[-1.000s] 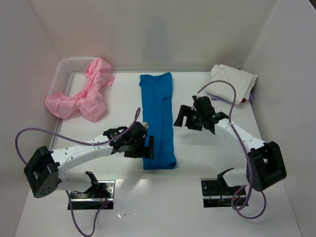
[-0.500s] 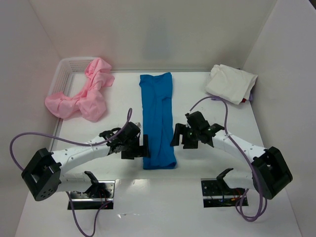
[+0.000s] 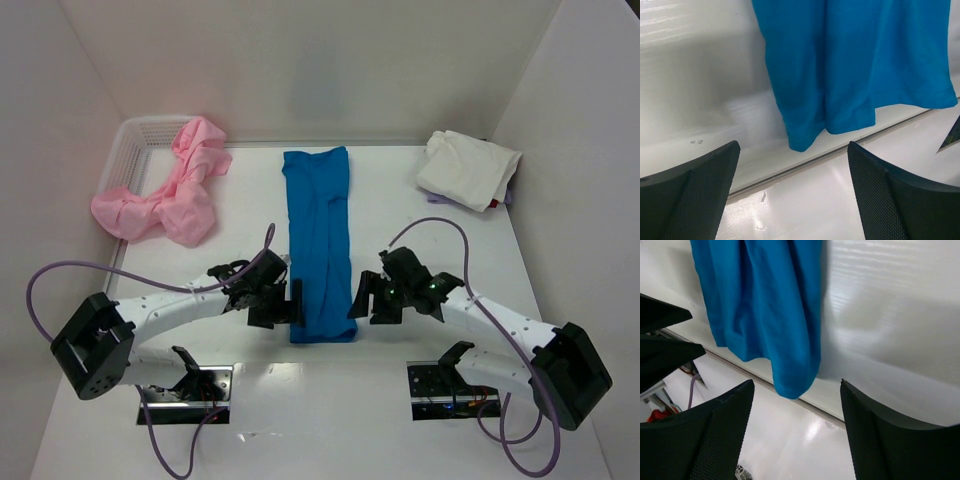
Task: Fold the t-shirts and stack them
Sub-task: Grab the bottom of the folded rectangular tshirt with both arms
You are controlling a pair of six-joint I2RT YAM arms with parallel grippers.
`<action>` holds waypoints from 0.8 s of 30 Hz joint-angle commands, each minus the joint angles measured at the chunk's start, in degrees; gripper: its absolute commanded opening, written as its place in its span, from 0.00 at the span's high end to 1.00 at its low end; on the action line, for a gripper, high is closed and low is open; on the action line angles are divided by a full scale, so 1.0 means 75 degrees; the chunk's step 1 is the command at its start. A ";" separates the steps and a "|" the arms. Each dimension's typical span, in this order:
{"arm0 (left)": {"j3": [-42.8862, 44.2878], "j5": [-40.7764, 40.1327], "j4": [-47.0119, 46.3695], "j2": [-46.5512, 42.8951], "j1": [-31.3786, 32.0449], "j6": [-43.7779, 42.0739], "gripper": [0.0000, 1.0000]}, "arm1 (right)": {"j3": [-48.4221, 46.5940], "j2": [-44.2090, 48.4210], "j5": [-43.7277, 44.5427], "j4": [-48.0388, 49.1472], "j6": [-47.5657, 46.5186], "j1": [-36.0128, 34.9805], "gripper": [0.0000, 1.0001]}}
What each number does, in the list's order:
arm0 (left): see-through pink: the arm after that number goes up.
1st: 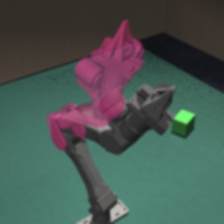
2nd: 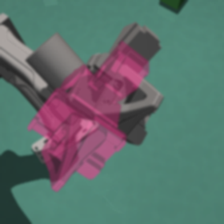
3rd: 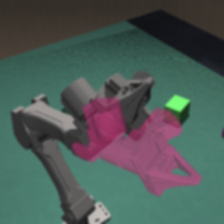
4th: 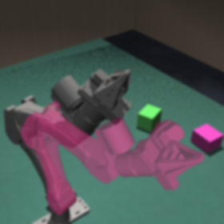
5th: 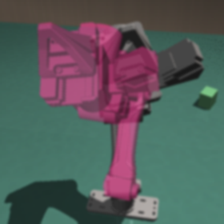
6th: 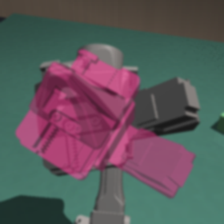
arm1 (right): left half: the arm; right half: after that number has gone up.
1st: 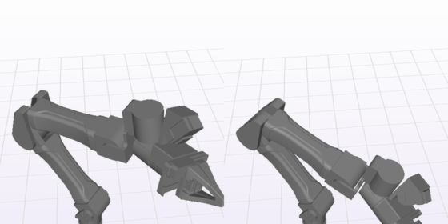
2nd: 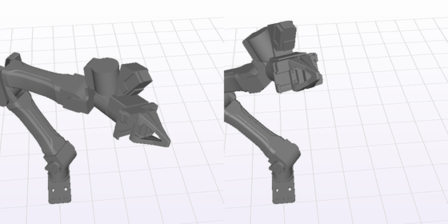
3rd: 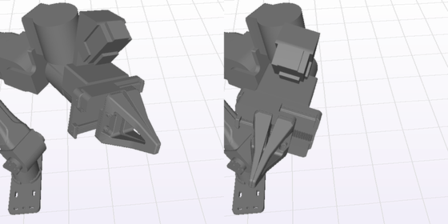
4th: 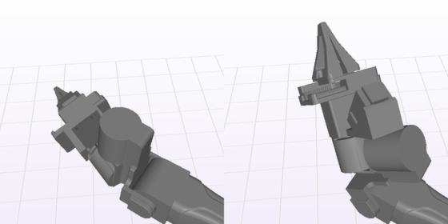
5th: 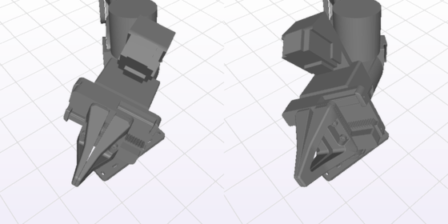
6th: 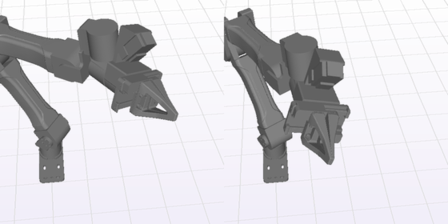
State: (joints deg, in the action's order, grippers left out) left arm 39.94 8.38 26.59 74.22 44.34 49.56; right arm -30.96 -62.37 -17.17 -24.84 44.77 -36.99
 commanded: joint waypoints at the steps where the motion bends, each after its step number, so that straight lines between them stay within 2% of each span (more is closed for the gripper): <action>1: -0.0088 0.0346 -0.0251 0.0089 -0.0040 -0.0163 0.06 | 0.0354 0.0382 -0.0113 0.0464 0.0451 -0.0095 0.26; 13: -0.0672 0.0429 -0.0790 0.0112 -0.0040 0.0224 0.13 | 0.0671 0.0208 -0.0031 0.1203 0.0582 -0.0353 0.35; 20: -0.0744 0.0429 -0.1154 0.0253 -0.0040 0.0294 0.17 | 0.0507 -0.0040 0.0039 0.1203 0.0347 -0.0353 0.49; 24: -0.0744 0.0593 -0.1248 0.0416 -0.0040 0.0294 0.20 | 0.0507 -0.0121 0.0039 0.1203 0.0347 -0.0353 0.50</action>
State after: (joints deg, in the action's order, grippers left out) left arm 35.22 11.75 19.18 76.29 44.31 51.24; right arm -26.50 -62.63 -17.37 -18.26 48.10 -39.13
